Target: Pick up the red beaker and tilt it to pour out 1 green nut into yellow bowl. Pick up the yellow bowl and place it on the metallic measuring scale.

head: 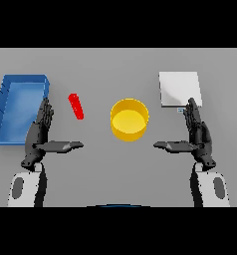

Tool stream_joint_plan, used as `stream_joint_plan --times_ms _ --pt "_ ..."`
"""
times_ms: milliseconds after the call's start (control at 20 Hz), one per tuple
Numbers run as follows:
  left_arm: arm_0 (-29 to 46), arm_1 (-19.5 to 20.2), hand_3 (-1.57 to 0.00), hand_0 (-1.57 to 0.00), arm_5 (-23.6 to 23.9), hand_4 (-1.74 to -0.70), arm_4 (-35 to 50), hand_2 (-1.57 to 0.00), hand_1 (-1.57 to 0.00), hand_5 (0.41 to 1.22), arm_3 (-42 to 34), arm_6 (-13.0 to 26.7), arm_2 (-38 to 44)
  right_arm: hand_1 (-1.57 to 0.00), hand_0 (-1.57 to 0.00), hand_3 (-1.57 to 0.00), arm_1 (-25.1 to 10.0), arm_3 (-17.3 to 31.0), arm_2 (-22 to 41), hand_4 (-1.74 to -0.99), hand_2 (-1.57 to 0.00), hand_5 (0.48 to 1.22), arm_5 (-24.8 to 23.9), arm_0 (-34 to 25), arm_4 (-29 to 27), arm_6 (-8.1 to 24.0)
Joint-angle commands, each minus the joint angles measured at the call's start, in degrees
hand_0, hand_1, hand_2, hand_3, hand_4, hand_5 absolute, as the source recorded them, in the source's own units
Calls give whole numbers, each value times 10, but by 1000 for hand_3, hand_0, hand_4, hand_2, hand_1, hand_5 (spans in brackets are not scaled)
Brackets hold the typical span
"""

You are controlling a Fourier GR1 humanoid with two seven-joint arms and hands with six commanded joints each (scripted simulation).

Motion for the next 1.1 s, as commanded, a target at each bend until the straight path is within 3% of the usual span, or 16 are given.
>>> stream_joint_plan --times_ms 0,250,350,550,700,1050 --pt "3 -1 1 1 0 -1202 0 1 1 677 -2 -2 -1 1 1 1 -1 0 -1 -1177 1 572 0 0 -1 0" --pt "30 -10 1 1 3 -1202 -9 1 1 677 -22 -7 -15 1 1 1 -6 1 -4 -1177 1 572 6 3 -7 -3" --pt "61 13 1 1 -8 -1203 -48 1 1 677 -59 -27 -46 1 1 1 -43 -26 23 -1178 1 573 -3 19 61 -27" --pt "84 23 1 1 -13 -1197 -66 1 1 668 -102 1 -67 1 1 1 -56 -51 39 -1194 1 583 -3 39 89 -32" --pt "84 23 1 1 -12 -1179 -75 1 1 657 -110 14 -76 1 1 1 -54 -50 37 -1225 1 590 13 38 69 -25" --pt "23 17 1 1 0 -1197 -89 1 1 659 -39 37 -65 1 1 1 -57 -50 35 -1291 1 623 29 34 55 -46"
